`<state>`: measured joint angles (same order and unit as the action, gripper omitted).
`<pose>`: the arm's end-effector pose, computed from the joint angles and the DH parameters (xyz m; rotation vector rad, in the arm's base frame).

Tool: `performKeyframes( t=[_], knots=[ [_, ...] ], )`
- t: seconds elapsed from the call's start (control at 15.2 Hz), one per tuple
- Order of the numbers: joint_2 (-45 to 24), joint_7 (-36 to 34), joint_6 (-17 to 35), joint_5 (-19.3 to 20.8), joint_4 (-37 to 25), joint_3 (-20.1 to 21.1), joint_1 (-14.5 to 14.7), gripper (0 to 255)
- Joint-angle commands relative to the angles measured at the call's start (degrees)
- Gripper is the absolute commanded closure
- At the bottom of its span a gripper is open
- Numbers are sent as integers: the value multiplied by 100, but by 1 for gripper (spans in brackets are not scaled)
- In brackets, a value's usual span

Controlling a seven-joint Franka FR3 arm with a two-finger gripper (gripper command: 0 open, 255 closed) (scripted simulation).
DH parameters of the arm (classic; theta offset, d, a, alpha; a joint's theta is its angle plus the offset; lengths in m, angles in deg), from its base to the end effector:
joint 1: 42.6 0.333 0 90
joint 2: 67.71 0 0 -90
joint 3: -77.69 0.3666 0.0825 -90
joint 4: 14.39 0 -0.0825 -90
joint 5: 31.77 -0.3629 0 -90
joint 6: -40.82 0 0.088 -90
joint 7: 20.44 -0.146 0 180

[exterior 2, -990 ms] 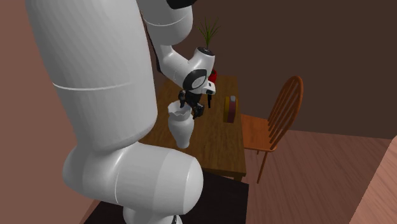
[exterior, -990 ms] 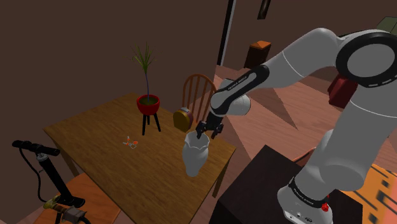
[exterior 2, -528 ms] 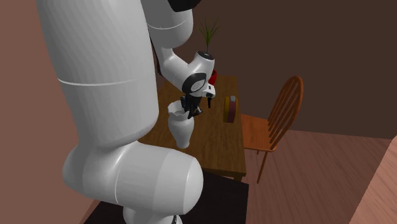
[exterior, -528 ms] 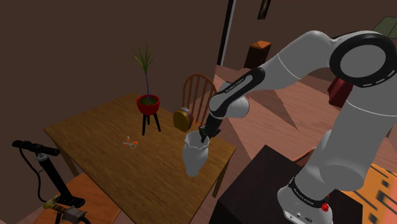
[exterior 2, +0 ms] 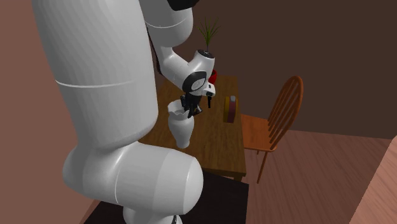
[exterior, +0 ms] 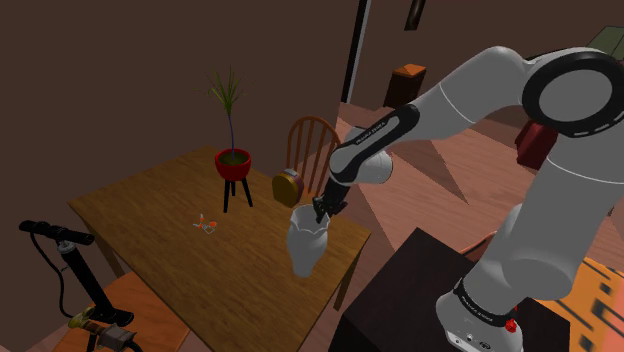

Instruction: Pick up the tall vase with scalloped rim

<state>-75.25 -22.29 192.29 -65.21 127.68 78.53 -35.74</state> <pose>0.4725 0.0597 0.2706 -2.7945 0.5808 -0.0098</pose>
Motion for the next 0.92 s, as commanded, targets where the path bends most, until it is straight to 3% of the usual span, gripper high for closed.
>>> performKeyframes(
  t=[0.0, 0.86],
  knots=[
    [144, -122, -122, 124, 4, -32, 7, 255],
    [988, -793, -975, 788, -80, -130, -29, 255]
  ],
)
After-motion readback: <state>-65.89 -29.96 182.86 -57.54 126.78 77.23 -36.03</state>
